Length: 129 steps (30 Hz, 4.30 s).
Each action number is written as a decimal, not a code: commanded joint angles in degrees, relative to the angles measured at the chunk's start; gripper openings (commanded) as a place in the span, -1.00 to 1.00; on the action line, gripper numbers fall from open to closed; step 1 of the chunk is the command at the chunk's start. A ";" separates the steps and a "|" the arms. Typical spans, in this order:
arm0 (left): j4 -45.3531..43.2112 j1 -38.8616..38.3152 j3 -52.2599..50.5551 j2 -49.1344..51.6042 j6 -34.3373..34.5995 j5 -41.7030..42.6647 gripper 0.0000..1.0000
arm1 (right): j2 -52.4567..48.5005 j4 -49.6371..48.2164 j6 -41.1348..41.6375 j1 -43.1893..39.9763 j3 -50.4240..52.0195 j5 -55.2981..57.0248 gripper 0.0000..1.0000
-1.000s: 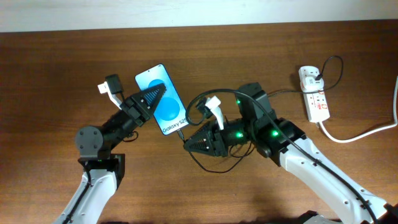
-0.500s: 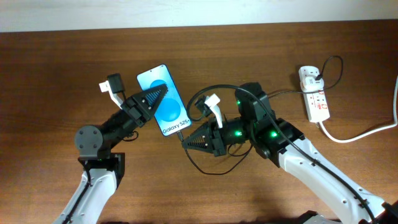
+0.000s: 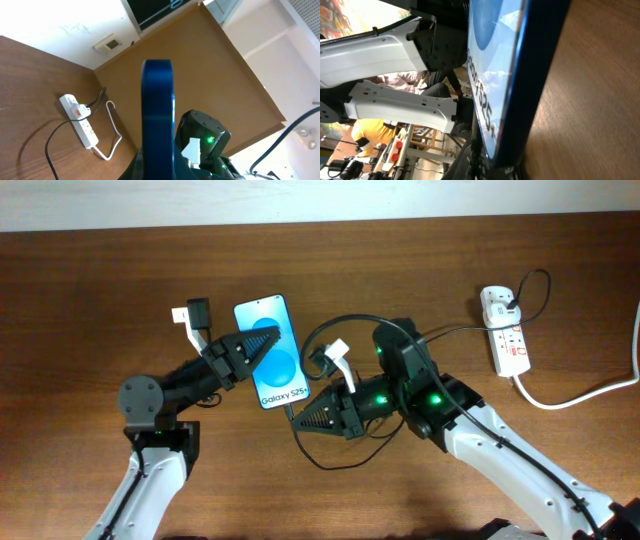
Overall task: Plug charger to phone and switch on socket
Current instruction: 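Push the cable plug into the phone port with the right gripper, then lower the plugged phone onto the table with the left gripper, then open the left gripper and withdraw it from the phone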
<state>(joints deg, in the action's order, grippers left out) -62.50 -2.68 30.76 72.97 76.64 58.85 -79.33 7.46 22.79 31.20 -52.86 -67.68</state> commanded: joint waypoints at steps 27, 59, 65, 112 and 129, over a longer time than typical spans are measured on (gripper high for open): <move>49.66 -10.12 23.41 34.86 -50.86 -15.63 -1.00 | 26.47 50.86 -8.00 -4.59 -3.45 48.94 0.88; 72.17 -11.43 23.41 41.24 -49.09 -35.87 0.17 | 26.47 53.68 -8.00 -4.59 -3.28 50.42 0.90; 74.16 -11.43 23.41 41.24 -48.00 -39.21 0.16 | 26.47 53.66 -8.00 -4.59 -3.28 50.42 0.91; 132.19 -10.29 24.98 -72.15 -62.05 -56.19 0.99 | 22.58 56.00 1.16 -4.59 -3.30 52.22 0.97; 109.68 -10.27 0.98 -72.08 -61.72 -73.46 0.99 | 28.48 65.70 19.96 -9.53 -23.91 94.66 -0.88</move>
<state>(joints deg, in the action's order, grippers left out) 47.57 -13.06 32.10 1.02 15.18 -13.63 -45.25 73.14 42.33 25.65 -73.41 24.25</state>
